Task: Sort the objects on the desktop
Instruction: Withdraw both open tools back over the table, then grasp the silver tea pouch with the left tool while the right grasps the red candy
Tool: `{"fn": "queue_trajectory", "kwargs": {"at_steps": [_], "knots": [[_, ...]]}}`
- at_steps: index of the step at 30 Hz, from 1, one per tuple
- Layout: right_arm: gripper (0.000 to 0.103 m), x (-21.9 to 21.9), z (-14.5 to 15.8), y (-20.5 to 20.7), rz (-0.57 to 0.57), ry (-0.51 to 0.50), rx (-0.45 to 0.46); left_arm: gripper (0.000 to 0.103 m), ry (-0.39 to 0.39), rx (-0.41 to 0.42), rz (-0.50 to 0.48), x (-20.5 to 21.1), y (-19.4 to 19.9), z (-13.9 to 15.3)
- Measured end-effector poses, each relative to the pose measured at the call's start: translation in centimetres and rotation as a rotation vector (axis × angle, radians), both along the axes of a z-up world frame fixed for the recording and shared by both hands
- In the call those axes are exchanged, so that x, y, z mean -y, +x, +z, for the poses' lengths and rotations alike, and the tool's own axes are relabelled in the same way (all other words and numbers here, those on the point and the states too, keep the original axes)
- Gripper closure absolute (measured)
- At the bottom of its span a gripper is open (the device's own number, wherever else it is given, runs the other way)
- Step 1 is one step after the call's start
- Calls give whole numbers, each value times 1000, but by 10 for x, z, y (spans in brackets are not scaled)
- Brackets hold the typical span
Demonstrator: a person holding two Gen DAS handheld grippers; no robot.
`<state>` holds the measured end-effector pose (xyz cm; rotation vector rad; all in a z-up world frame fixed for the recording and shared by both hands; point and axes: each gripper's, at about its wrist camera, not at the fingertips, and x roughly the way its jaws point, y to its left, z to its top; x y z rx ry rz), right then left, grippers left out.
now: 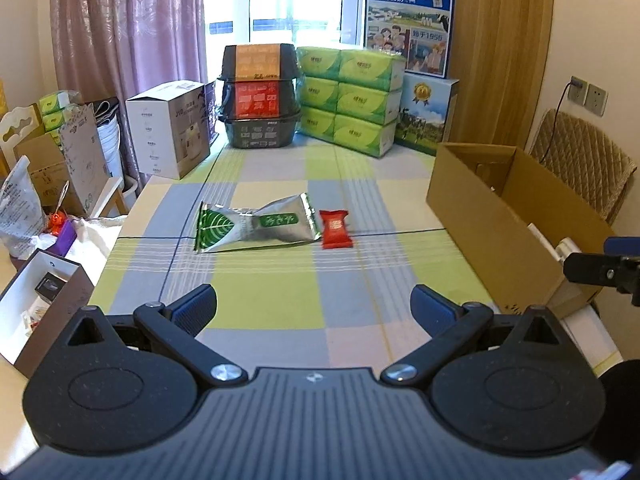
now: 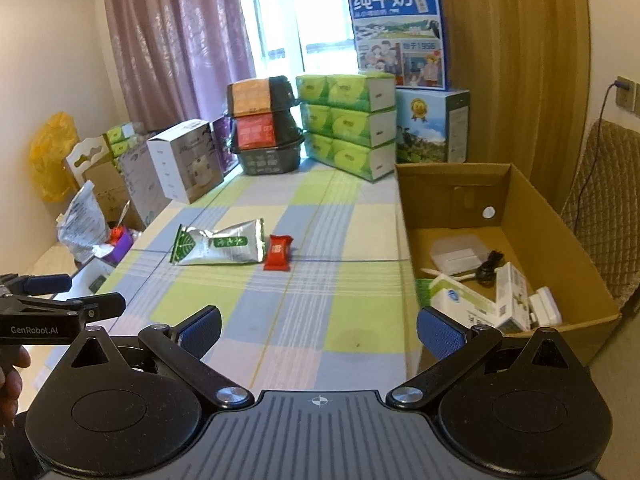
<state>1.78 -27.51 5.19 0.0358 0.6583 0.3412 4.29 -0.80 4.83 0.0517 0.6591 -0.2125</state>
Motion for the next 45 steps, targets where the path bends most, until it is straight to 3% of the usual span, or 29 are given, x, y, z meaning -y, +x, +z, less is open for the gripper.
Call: {"fn": "queue_trajectory", "kwargs": {"at_steps": [30,38,45], "knots": [[2,-59,-28,41,112,-55,-33,2,96,-123,-16,-28,38,-35],[2,-81,-47,81,171,-97,-52,2,144,-144,-79,-34,78,-49],[2,-102,-67,117,348,-247,-47,2,237,-151,-209,-40,129,-65]]}}
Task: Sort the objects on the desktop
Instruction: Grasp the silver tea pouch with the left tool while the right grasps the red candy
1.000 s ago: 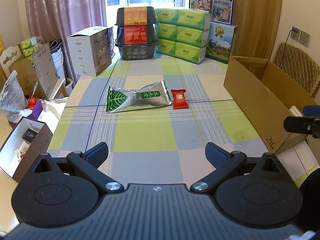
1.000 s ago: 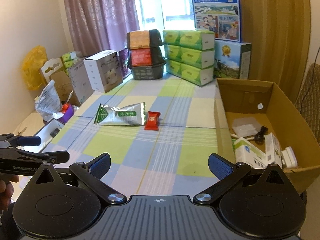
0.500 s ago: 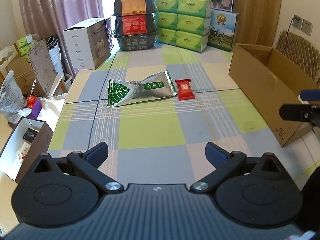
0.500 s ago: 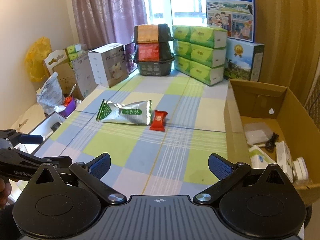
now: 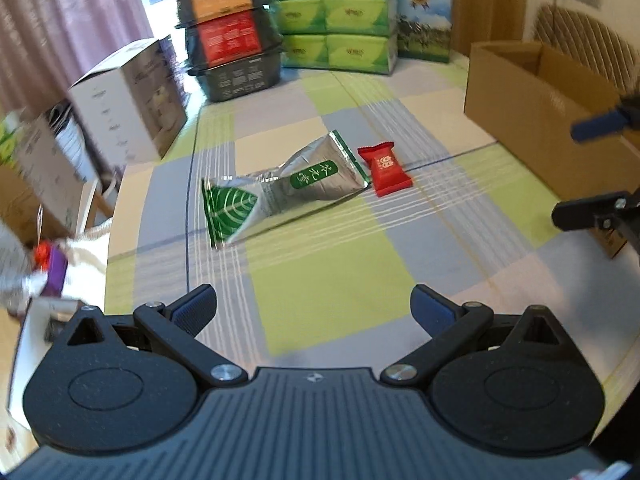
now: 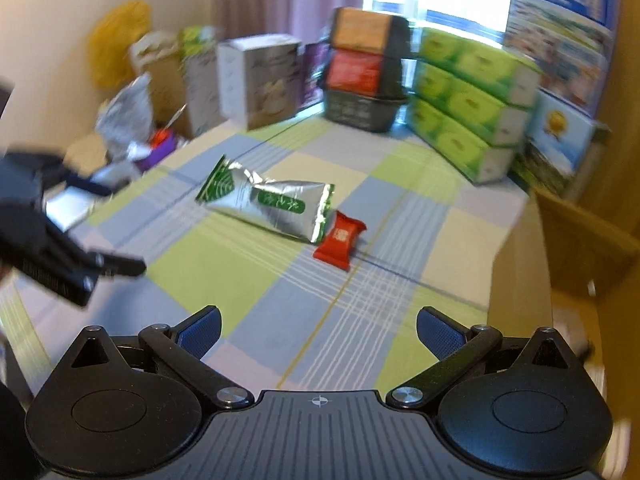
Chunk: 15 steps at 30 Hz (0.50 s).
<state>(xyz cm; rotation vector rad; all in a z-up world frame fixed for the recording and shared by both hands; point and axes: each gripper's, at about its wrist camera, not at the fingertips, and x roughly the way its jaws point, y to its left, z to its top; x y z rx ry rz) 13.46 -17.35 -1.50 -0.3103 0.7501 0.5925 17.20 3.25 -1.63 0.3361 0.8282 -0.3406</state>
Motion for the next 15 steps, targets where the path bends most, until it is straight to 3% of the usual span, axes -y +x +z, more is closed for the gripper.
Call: {"fn": "queue_trajectory", "kwargs": {"at_steps": [15], "knots": [[3,-54,-52,76,481,-246,54,2,210,34,-399,8,98,-25]]}}
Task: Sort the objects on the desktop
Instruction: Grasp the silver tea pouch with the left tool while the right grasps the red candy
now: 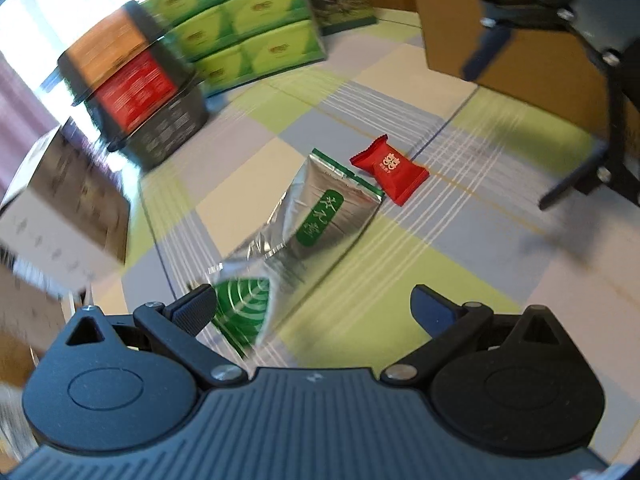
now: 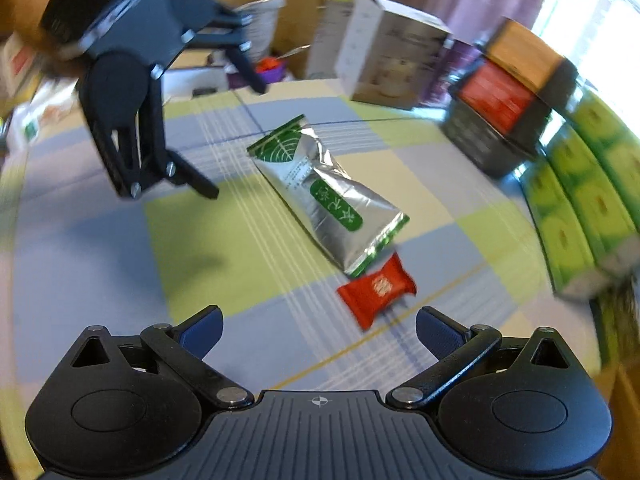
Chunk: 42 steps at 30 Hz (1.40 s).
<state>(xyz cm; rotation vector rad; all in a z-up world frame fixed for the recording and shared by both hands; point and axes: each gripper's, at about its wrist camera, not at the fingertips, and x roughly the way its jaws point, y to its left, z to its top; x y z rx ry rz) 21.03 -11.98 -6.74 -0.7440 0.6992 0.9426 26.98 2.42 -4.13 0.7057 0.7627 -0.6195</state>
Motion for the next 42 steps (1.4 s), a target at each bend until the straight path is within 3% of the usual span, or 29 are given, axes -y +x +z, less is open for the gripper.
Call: {"fn": "queue_trajectory", "kwargs": {"at_steps": [4,10,17,28,36,40,42], "knots": [[11,-10,-15,18,102,-95,62,2,67,15,-73,3,24,-6],[18,-21,-33,44,210,-182,97,2,85,-15,-120,6,58,-18],[25,-36,-51,64,259,-222,91,2,105,-48,-188,14,79,-37],[31,-48,-66,94,260,-253,9,2,84,-148,-219,18,119,-55],[33,-48,-65,109,213,-224,-85,2,50,-312,-249,20,146,-67],[43,-44,-64,112,156,-175,-134,2,96,-377,-258,26,146,-78],[47,-41,-64,110,136,-151,-144,3,81,-382,-263,27,143,-77]]}}
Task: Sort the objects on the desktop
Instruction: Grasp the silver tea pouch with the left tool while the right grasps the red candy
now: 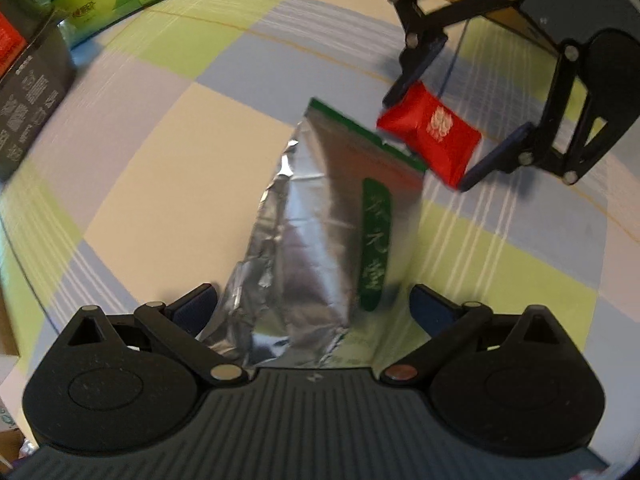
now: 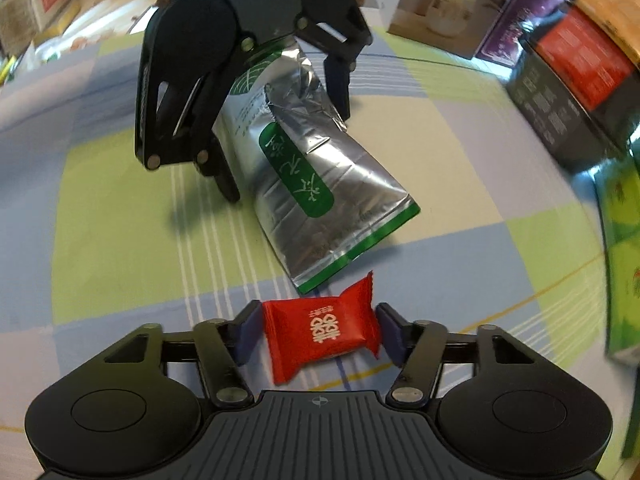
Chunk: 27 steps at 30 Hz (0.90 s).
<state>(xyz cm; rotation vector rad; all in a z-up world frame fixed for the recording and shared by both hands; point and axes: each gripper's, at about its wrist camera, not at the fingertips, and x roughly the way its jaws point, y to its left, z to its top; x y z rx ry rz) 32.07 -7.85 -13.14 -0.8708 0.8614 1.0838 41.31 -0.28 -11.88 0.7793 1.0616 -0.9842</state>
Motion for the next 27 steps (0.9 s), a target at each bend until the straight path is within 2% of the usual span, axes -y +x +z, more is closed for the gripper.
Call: {"fn": "queue_trajectory", "kwargs": {"at_steps": [2,7,10,16,27], "knots": [[50,2,0,0,-22,11,-4,7,1,0,5,1,-3,1],[59,4,1,-6,-67,8,-15,35,8,-14,67,2,-13,8],[61,10,0,-14,-112,10,-30,46,19,-32,113,5,-24,14],[63,23,6,-37,-275,15,-99,55,-13,-80,263,2,-59,19],[63,50,32,-108,-548,79,-182,58,-88,-145,530,4,-130,25]]}}
